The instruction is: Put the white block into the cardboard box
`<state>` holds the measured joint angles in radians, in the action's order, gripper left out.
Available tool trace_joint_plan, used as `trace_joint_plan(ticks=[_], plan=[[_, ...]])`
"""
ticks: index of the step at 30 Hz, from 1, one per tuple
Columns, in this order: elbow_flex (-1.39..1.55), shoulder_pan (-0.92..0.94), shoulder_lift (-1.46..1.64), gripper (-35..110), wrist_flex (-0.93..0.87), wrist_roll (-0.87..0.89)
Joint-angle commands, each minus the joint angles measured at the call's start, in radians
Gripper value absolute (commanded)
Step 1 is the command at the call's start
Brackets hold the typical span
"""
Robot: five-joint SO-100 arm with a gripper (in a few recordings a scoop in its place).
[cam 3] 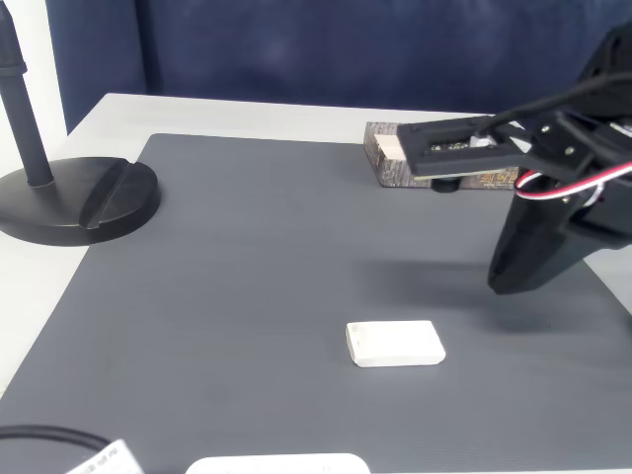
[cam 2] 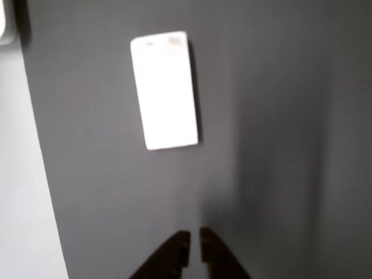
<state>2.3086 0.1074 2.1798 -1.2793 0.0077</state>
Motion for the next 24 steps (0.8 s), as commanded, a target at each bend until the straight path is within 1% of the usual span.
trace_joint_plan(ticks=[1, 8, 14, 24], plan=[[-0.118, 0.020, -0.048, -2, -0.009, 0.011], [-0.206, 0.017, -0.181, -2, -0.009, 0.008], [-0.359, 0.005, -0.333, -2, -0.038, 0.040], [-0.591, -0.057, -0.574, -2, -0.078, 0.044]])
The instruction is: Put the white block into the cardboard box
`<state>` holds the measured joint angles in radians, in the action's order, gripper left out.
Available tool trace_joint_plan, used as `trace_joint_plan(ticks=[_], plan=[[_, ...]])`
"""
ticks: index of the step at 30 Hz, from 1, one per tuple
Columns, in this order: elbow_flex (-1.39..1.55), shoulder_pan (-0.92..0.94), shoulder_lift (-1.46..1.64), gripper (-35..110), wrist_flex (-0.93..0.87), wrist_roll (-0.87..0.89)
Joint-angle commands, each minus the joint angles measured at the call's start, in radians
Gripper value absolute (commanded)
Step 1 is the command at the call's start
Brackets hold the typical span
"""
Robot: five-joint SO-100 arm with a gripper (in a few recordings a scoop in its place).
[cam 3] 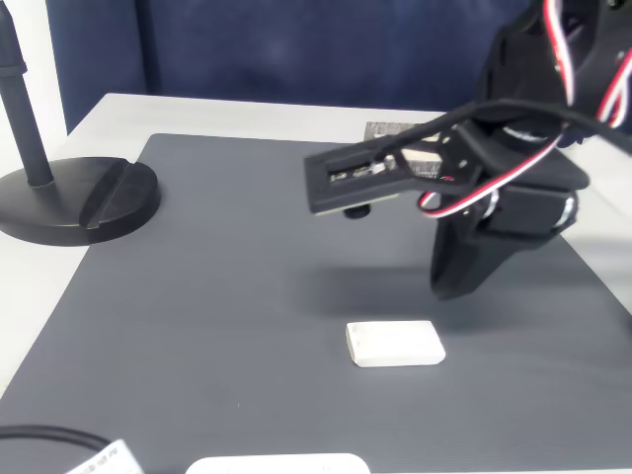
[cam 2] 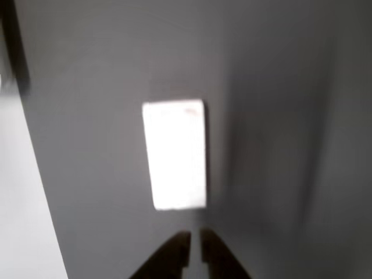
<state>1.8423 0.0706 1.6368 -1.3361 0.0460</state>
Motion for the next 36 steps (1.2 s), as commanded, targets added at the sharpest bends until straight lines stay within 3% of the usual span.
trace_joint_plan(ticks=[1, 14, 36], plan=[[-0.135, -0.023, -0.046, -2, -0.026, 0.008], [-0.179, -0.025, -0.112, -1, -0.025, 0.008], [-0.143, 0.020, -0.083, 17, 0.046, 0.023]])
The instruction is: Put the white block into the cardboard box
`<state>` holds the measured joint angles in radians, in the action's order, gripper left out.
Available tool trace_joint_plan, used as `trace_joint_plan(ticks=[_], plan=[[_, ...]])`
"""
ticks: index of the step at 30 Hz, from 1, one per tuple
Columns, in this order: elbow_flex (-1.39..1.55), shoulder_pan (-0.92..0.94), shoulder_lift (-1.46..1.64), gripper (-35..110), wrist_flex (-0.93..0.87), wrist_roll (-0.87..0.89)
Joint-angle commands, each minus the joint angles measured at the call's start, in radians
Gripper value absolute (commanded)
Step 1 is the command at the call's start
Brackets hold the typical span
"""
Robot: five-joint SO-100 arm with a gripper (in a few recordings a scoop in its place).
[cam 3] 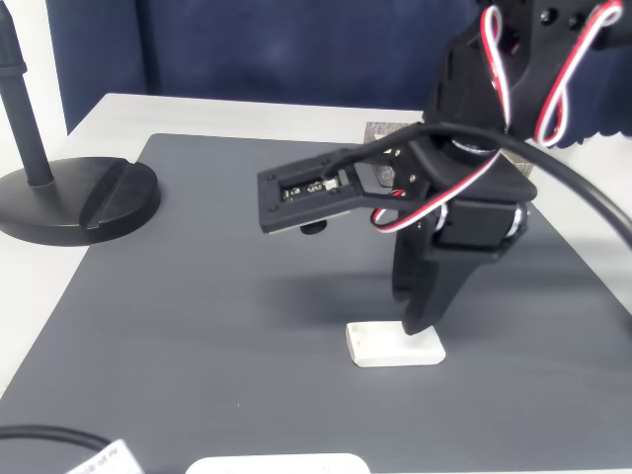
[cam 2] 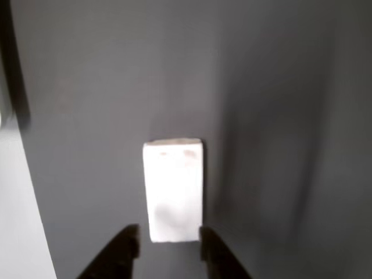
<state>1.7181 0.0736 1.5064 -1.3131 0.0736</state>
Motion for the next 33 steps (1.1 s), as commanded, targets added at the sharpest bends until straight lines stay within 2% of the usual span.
trace_joint_plan(ticks=[1, 10, 20, 33], plan=[[-0.012, 0.017, 0.048, 19, 0.031, -0.002], [-0.003, 0.034, 0.052, 28, 0.043, 0.049], [0.017, 0.075, 0.063, 25, 0.029, 0.075], [0.014, 0.080, 0.044, 32, 0.029, 0.126]])
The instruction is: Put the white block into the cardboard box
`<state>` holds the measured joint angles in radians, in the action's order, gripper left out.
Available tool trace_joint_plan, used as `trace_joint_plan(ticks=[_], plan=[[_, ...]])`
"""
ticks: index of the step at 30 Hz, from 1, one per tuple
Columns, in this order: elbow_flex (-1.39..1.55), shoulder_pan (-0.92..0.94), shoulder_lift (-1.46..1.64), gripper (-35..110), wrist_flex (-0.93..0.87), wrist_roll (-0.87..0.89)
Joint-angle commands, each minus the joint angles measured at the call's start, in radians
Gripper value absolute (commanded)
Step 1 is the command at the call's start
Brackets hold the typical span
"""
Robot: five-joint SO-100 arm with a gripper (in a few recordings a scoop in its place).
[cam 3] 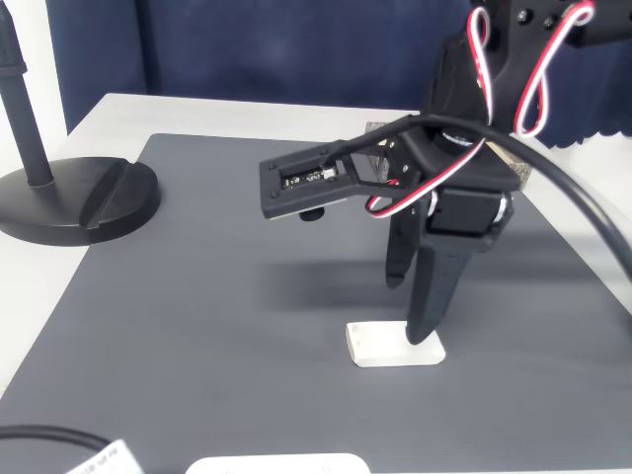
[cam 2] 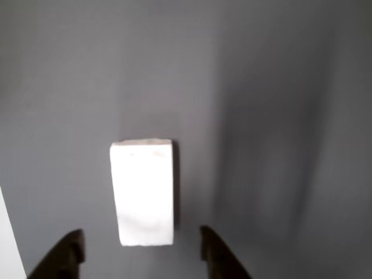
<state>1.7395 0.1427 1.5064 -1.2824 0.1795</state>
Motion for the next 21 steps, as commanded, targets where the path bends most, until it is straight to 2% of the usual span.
trace_joint_plan(ticks=[1, 21], plan=[[-0.009, 0.011, 0.043, 32, -0.002, 0.021], [-0.049, -0.002, -0.058, 33, 0.009, 0.041]])
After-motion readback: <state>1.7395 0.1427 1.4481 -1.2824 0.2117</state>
